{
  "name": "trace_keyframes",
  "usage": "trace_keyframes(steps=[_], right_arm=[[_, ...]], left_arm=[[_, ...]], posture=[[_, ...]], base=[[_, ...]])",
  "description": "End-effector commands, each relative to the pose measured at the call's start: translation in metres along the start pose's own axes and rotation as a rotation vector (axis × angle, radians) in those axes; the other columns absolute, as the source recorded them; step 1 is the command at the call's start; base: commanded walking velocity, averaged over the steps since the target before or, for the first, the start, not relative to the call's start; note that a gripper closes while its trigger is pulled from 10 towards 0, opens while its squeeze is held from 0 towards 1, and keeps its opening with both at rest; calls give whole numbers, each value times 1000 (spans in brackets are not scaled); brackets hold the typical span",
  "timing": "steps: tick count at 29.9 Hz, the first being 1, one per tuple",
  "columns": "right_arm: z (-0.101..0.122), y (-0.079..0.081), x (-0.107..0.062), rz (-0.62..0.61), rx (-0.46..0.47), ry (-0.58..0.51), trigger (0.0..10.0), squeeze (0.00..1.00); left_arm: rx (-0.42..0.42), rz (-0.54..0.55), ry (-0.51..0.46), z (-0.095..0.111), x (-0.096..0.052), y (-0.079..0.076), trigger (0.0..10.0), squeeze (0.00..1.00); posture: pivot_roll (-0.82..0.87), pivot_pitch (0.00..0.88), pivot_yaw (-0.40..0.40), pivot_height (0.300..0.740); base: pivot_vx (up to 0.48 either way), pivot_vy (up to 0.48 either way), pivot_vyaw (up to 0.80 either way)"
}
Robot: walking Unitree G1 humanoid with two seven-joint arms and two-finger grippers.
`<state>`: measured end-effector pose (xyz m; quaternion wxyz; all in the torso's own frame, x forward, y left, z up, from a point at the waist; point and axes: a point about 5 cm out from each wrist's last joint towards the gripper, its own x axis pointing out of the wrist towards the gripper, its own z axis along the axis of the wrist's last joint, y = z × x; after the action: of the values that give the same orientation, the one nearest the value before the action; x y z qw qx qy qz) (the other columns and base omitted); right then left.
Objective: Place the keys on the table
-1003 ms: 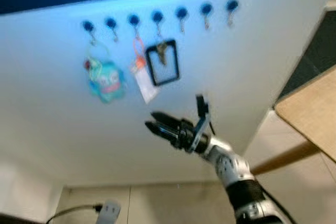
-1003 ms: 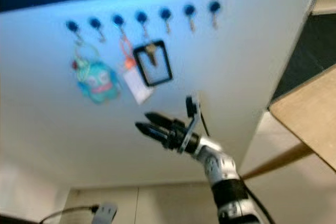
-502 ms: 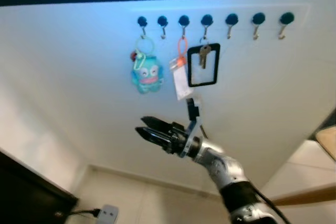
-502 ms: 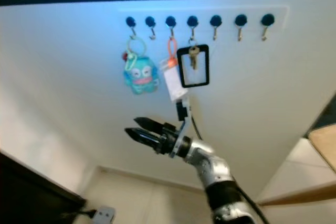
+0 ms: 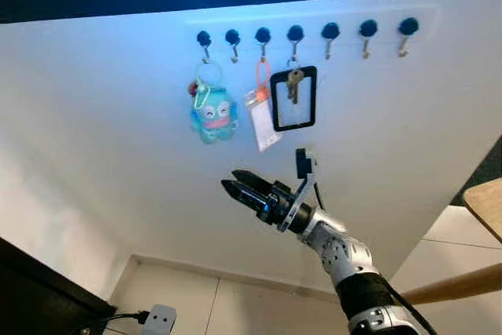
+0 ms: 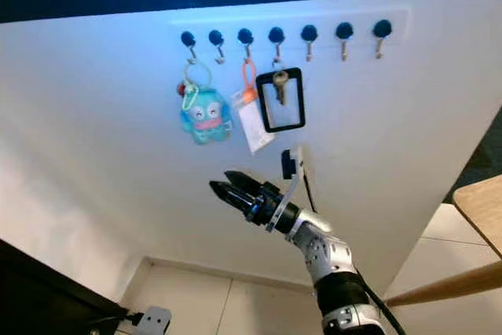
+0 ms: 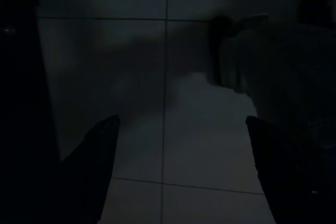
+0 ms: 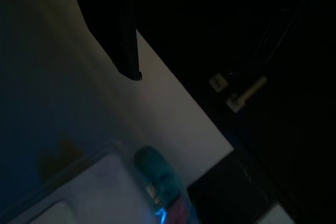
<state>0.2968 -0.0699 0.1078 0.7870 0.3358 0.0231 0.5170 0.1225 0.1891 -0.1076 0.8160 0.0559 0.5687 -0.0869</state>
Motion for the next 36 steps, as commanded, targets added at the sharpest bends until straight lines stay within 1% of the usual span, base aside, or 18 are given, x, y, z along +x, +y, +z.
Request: trace_keyframes(steps=[1, 2, 6, 8, 13, 18, 22, 28, 29, 30, 31, 36], right_arm=[[1, 4, -2, 26, 33, -30, 10000, 0], [1, 4, -2, 26, 33, -30, 10000, 0], [6, 7, -7, 59, 90, -104, 10000, 0], [6, 8, -10, 67, 107, -123, 10000, 0], [2, 12, -17, 91, 112, -102, 10000, 0], [3, 9, -24, 70, 127, -118, 10000, 0], [5, 9, -25, 56, 126, -127, 10000, 0], [15, 0, -19, -59, 93, -211, 10000, 0], [18, 1, -15, -59, 87, -232, 10000, 0], [18, 1, -15, -59, 87, -232, 10000, 0], [22, 5, -7, -37, 80, -261, 10000, 0], [24, 10, 1, -3, 82, -270, 10000, 0]], left_arm=[[1, -18, 25, -8, -1, -1, 10000, 0], [1, -18, 25, -8, -1, -1, 10000, 0], [-12, -1, 20, -8, -1, 0, 10000, 0], [-9, -2, 19, -8, -1, 0, 10000, 0], [-6, -3, 18, -7, -1, 0, 10000, 0], [-5, -4, 15, -6, 0, -1, 10000, 0], [-5, -5, 14, -6, 0, -1, 10000, 0], [-8, -8, 13, -5, 0, -2, 10000, 0], [-8, -8, 13, -5, 0, -2, 10000, 0], [-8, -8, 13, -5, 0, -2, 10000, 0], [-9, -8, 12, -5, 0, -2, 10000, 0], [-9, -8, 12, -4, 0, -2, 10000, 0]], posture=[[-111, 83, 123, 740], [-111, 83, 123, 740], [-111, 83, 123, 740], [-116, 77, 121, 740], [-121, 72, 118, 740], [-128, 65, 114, 740], [-128, 65, 114, 740], [-131, 61, 112, 740], [-131, 61, 112, 740], [-131, 61, 112, 740], [-129, 61, 112, 740], [-129, 59, 113, 740]], base=[[0, -442, 0], [0, -442, 0], [0, 0, 0], [0, 0, 0], [0, 0, 0], [0, 0, 0], [0, 0, 0], [0, 0, 0], [0, 0, 0], [0, 0, 0], [0, 0, 0], [0, 0, 0]])
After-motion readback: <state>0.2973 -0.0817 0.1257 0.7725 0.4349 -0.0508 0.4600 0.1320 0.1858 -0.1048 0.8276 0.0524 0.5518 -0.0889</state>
